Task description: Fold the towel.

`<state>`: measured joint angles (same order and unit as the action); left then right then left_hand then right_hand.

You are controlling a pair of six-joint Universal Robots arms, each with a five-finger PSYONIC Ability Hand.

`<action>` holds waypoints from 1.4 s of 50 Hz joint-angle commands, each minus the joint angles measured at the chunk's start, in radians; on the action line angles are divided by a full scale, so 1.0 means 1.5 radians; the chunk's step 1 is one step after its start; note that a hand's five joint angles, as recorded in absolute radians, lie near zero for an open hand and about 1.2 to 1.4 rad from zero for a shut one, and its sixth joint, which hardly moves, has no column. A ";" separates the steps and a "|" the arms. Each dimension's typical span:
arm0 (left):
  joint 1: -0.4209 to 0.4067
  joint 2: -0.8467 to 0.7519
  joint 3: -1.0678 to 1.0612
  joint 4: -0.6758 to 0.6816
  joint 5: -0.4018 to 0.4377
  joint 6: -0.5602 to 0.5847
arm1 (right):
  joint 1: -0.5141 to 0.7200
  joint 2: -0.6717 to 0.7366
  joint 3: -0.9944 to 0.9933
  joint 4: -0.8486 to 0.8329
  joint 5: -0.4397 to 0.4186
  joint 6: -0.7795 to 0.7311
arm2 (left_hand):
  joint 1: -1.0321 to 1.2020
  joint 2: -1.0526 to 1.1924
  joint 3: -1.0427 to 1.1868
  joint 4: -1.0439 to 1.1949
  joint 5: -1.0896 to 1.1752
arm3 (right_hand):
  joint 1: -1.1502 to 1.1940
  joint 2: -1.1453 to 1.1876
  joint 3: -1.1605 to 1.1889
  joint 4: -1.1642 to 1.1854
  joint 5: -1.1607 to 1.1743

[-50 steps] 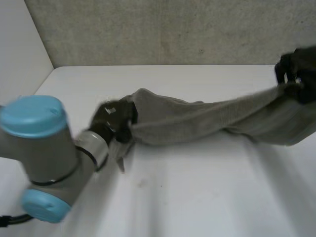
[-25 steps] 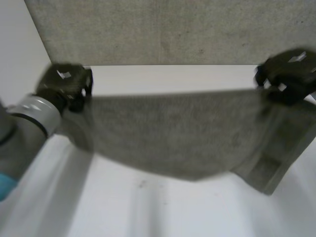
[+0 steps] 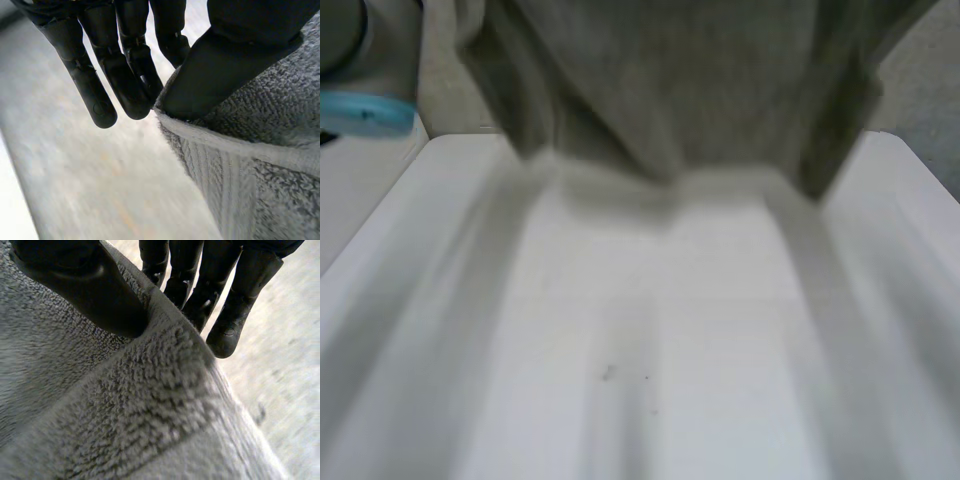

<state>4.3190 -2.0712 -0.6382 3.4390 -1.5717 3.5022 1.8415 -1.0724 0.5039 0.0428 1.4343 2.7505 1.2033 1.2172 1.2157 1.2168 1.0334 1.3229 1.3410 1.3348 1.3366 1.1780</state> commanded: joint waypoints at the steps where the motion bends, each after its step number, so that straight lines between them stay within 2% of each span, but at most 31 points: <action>1: 0.016 0.026 -0.086 0.007 0.001 -0.050 | 0.007 -0.026 0.080 0.081 -0.029 -0.022 | 0.129 0.119 0.120 0.120 0.126 | 0.049 0.037 0.041 0.040 0.029; 5: 0.031 0.040 -0.183 -0.008 0.007 -0.062 | 0.007 -0.030 0.200 0.148 -0.061 -0.070 | 0.129 0.119 0.120 0.120 0.126 | 0.049 0.037 0.041 0.040 0.029; 7: 0.041 0.050 -0.303 -0.007 0.014 -0.063 | 0.008 -0.030 0.249 0.147 -0.070 -0.087 | 0.129 0.119 0.120 0.120 0.126 | 0.049 0.037 0.041 0.040 0.029; 8: 0.041 0.050 -0.304 -0.007 0.014 -0.063 | 0.008 -0.030 0.249 0.147 -0.071 -0.087 | 0.129 0.119 0.120 0.120 0.126 | 0.049 0.037 0.041 0.040 0.029; 10: 0.041 0.051 -0.422 0.000 0.022 -0.059 | 0.009 -0.029 0.343 0.126 -0.086 -0.112 | 0.129 0.119 0.120 0.120 0.126 | 0.049 0.037 0.041 0.040 0.029; 11: 0.041 0.051 -0.422 0.000 0.022 -0.059 | 0.009 -0.029 0.343 0.126 -0.086 -0.113 | 0.129 0.119 0.120 0.120 0.126 | 0.049 0.037 0.041 0.040 0.029; 13: 0.041 0.041 -0.519 0.007 0.034 -0.056 | 0.020 -0.017 0.429 0.081 -0.094 -0.132 | 0.129 0.119 0.120 0.120 0.126 | 0.049 0.037 0.041 0.040 0.029; 19: 0.042 -0.005 -0.612 0.033 0.045 -0.053 | 0.031 0.032 0.520 0.018 -0.089 -0.165 | 0.129 0.119 0.120 0.120 0.126 | 0.049 0.037 0.041 0.040 0.029; 21: 0.042 -0.036 -0.643 0.042 0.045 -0.030 | 0.031 0.054 0.554 0.013 -0.082 -0.185 | 0.129 0.119 0.120 0.120 0.126 | 0.049 0.037 0.041 0.040 0.029; 24: 0.042 -0.049 -0.653 0.042 0.045 -0.006 | 0.030 0.056 0.568 0.014 -0.081 -0.191 | 0.129 0.119 0.120 0.120 0.126 | 0.049 0.037 0.041 0.040 0.029; 26: 0.042 -0.063 -0.669 0.041 0.044 0.056 | 0.023 0.043 0.603 0.016 -0.081 -0.190 | 0.129 0.119 0.120 0.120 0.126 | 0.049 0.037 0.041 0.040 0.029; 27: 0.042 -0.063 -0.669 0.041 0.044 0.056 | 0.023 0.043 0.603 0.016 -0.081 -0.190 | 0.129 0.119 0.120 0.120 0.126 | 0.049 0.037 0.041 0.040 0.029; 29: 0.043 -0.064 -0.686 0.045 0.043 0.115 | 0.021 0.001 0.643 0.015 -0.083 -0.187 | 0.129 0.119 0.120 0.120 0.126 | 0.049 0.037 0.041 0.040 0.029; 32: 0.045 -0.063 -0.694 0.050 0.044 0.146 | 0.021 -0.039 0.679 0.014 -0.086 -0.184 | 0.129 0.119 0.120 0.120 0.126 | 0.049 0.037 0.041 0.040 0.029; 36: 0.060 -0.059 -0.696 0.067 0.044 0.150 | 0.021 -0.066 0.711 0.011 -0.087 -0.182 | 0.129 0.119 0.120 0.120 0.126 | 0.049 0.037 0.041 0.040 0.029; 37: 0.066 -0.057 -0.697 0.080 0.044 0.150 | 0.021 -0.079 0.725 0.010 -0.089 -0.182 | 0.017 0.007 0.008 0.007 0.013 | 0.049 0.037 0.041 0.040 0.029; 38: 0.066 -0.057 -0.697 0.080 0.044 0.150 | 0.021 -0.079 0.726 0.010 -0.089 -0.182 | 0.015 0.006 0.007 0.006 0.012 | 0.049 0.037 0.041 0.040 0.029; 39: 0.069 -0.055 -0.697 0.095 0.045 0.150 | 0.021 -0.091 0.739 0.009 -0.090 -0.182 | -0.198 -0.207 -0.206 -0.207 -0.201 | 0.049 0.037 0.041 0.040 0.029; 40: 0.070 -0.056 -0.697 0.108 0.045 0.150 | 0.020 -0.098 0.751 0.008 -0.090 -0.182 | -0.339 -0.349 -0.348 -0.348 -0.342 | 0.049 0.037 0.041 0.040 0.029; 51: 0.078 -0.088 -0.686 0.163 0.044 0.153 | -0.015 -0.101 0.784 -0.004 -0.091 -0.174 | -0.355 -0.364 -0.363 -0.364 -0.358 | 0.049 0.037 0.041 0.040 0.029; 66: 0.116 -0.089 -0.686 0.162 0.047 0.153 | -0.045 -0.105 0.780 -0.007 -0.092 -0.158 | -0.327 -0.336 -0.335 -0.336 -0.330 | 0.049 0.037 0.041 0.040 0.029; 70: 0.120 -0.086 -0.691 0.157 0.047 0.151 | -0.043 -0.105 0.785 -0.014 -0.092 -0.158 | -0.276 -0.286 -0.285 -0.285 -0.279 | 0.049 0.037 0.041 0.040 0.029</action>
<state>4.4873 -2.2046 -1.6678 3.6815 -1.5033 3.7324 1.7728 -1.2301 1.6747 0.0311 1.2964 2.5138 0.6389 0.6377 0.6377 0.6364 0.4636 1.3229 1.3409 1.3348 1.3365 1.1810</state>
